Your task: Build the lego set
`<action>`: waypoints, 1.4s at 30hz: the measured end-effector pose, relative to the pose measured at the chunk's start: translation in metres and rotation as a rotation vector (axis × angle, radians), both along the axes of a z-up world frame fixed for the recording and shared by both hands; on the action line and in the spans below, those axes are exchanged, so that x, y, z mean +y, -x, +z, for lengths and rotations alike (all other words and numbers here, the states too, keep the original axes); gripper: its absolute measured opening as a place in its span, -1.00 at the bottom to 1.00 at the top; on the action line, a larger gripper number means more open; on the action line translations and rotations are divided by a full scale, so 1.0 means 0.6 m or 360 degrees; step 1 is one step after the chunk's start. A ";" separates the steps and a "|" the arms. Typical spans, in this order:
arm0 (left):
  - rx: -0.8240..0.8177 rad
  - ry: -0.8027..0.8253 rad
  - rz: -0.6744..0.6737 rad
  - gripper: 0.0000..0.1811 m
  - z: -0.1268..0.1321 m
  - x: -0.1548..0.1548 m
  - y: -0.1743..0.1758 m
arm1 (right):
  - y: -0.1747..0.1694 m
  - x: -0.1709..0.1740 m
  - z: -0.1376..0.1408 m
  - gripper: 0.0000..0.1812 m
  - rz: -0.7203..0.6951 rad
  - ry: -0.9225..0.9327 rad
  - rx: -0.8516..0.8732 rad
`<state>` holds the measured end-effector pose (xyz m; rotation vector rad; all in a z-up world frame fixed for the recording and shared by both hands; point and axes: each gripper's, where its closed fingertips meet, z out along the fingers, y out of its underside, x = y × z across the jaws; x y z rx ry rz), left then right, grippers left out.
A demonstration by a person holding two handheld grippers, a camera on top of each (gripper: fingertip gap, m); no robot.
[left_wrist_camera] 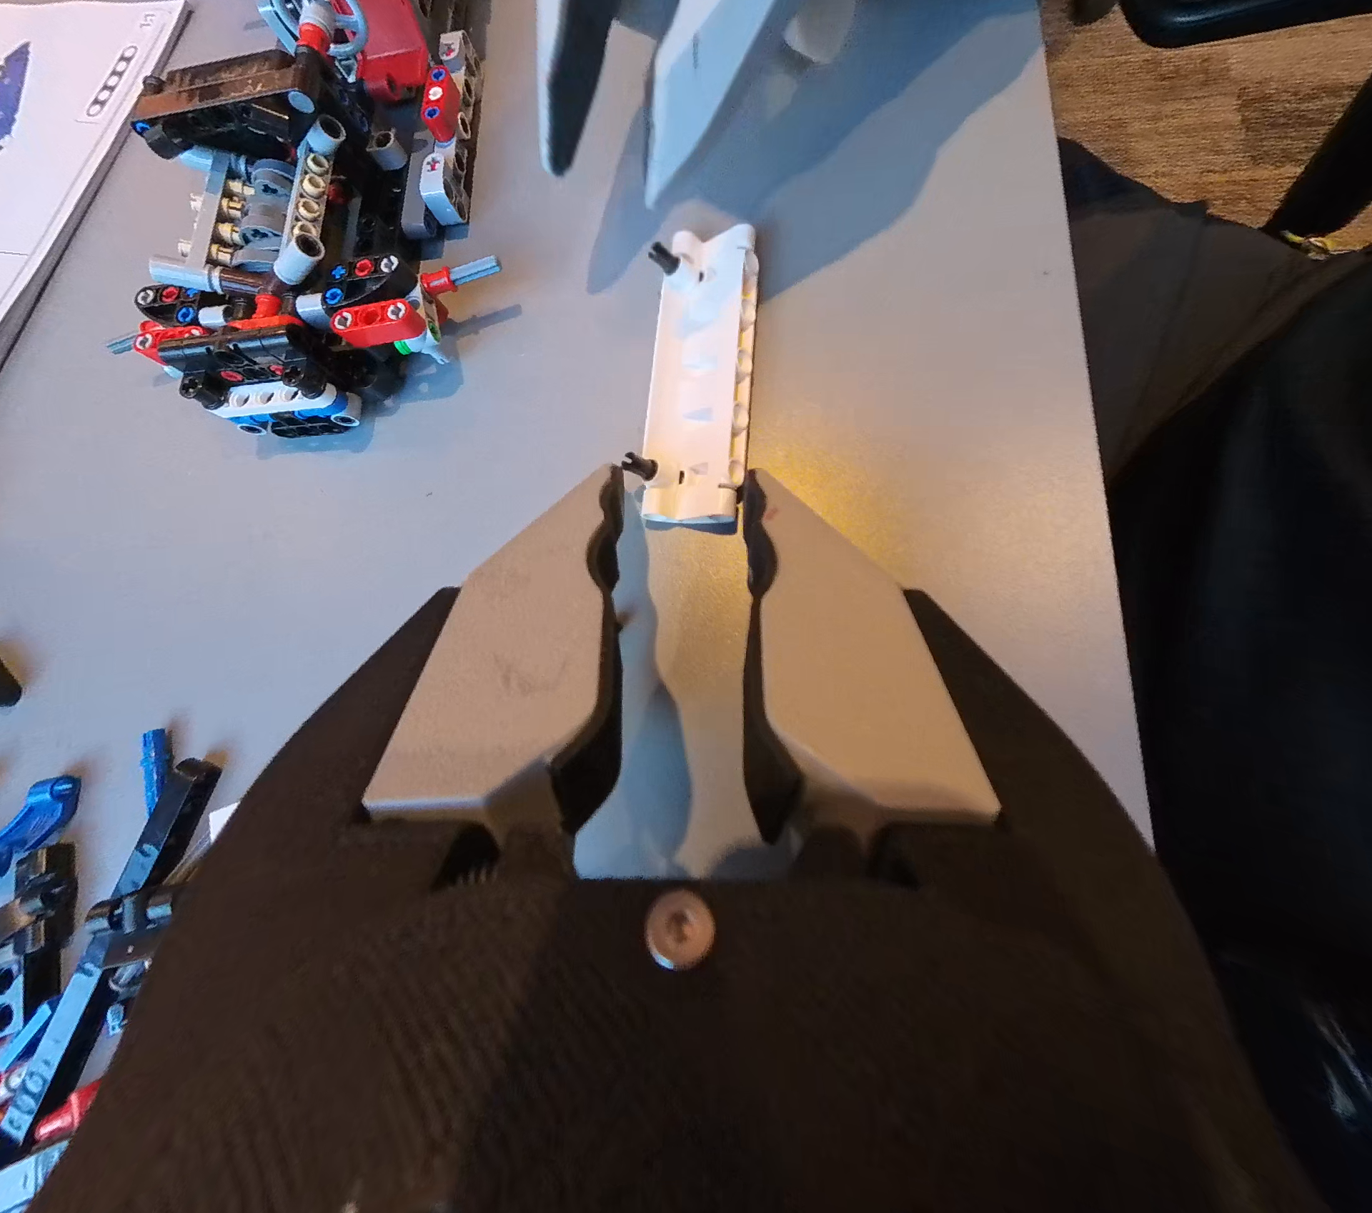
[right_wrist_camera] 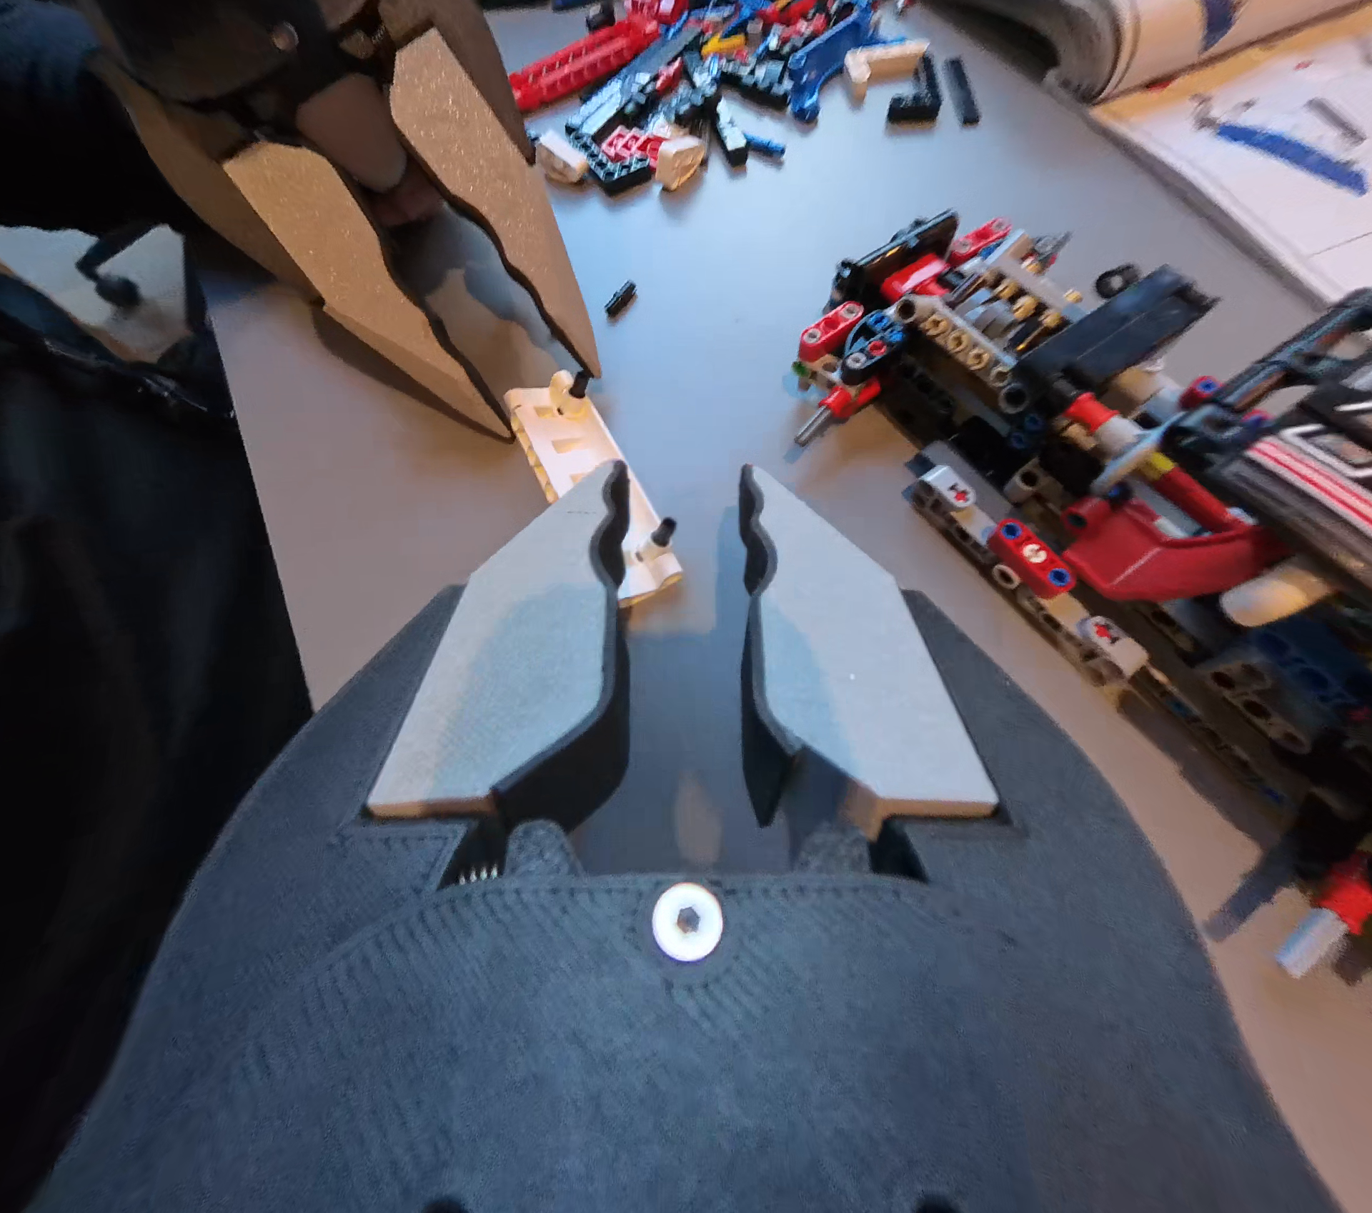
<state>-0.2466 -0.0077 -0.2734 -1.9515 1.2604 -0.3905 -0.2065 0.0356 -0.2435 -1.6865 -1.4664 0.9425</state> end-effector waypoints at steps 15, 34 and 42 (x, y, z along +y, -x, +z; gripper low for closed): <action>-0.0158 -0.0085 0.0245 -0.69 0.035 0.014 0.069 | -0.006 0.043 0.047 -0.73 -0.0185 -0.0187 0.0284; 0.0287 0.0069 -0.0054 -0.88 0.009 0.001 0.088 | -0.003 0.002 0.053 -0.75 -0.0041 -0.0216 0.0329; 0.0474 0.0043 -0.0275 -0.95 -0.009 0.008 0.090 | -0.004 -0.018 0.054 -0.76 -0.0009 -0.0210 0.0336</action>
